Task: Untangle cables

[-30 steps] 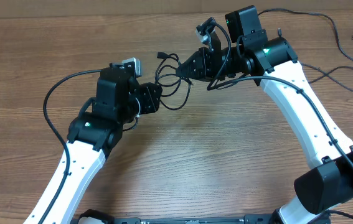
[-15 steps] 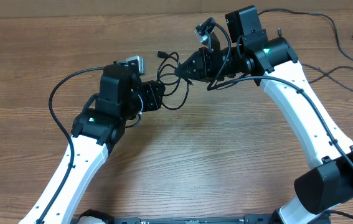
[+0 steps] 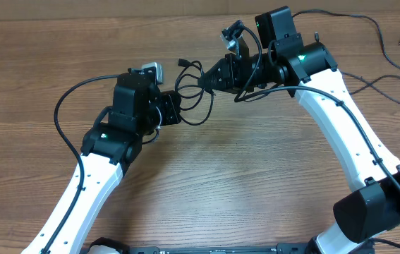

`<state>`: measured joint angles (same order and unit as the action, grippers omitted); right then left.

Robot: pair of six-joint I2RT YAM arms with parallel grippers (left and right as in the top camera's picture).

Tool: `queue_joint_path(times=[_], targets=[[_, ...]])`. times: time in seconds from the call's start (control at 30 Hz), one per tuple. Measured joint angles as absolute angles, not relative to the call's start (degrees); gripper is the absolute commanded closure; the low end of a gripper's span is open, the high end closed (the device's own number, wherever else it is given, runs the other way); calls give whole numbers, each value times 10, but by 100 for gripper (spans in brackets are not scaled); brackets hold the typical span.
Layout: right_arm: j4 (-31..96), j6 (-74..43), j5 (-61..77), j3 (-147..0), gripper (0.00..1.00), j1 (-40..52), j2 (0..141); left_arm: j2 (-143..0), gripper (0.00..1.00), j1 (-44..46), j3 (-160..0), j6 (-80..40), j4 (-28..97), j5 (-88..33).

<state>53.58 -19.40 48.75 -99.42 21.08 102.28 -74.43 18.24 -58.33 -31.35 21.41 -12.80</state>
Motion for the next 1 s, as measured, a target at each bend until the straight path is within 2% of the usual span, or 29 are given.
queue_joint_path(times=[0.33, 0.4, 0.47, 0.57, 0.7, 0.87, 1.0], targets=[[552, -195, 442, -994, 96, 211, 1023, -713, 94, 182, -583, -296, 188, -121], [552, -195, 437, -994, 96, 211, 1023, -695, 88, 182, -583, -288, 187, -120], [552, -195, 432, -994, 96, 211, 1023, -680, 72, 182, -583, -279, 187, -120], [551, -195, 430, -994, 96, 211, 1023, -673, 58, 182, -583, -276, 187, -128], [550, -199, 431, -994, 96, 211, 1023, -682, 47, 183, -583, -283, 187, -165], [550, -209, 434, -994, 96, 211, 1023, -707, 44, 183, -583, -281, 183, -200], [551, -210, 448, -994, 96, 211, 1023, -722, 44, 182, -583, -234, 181, -219]])
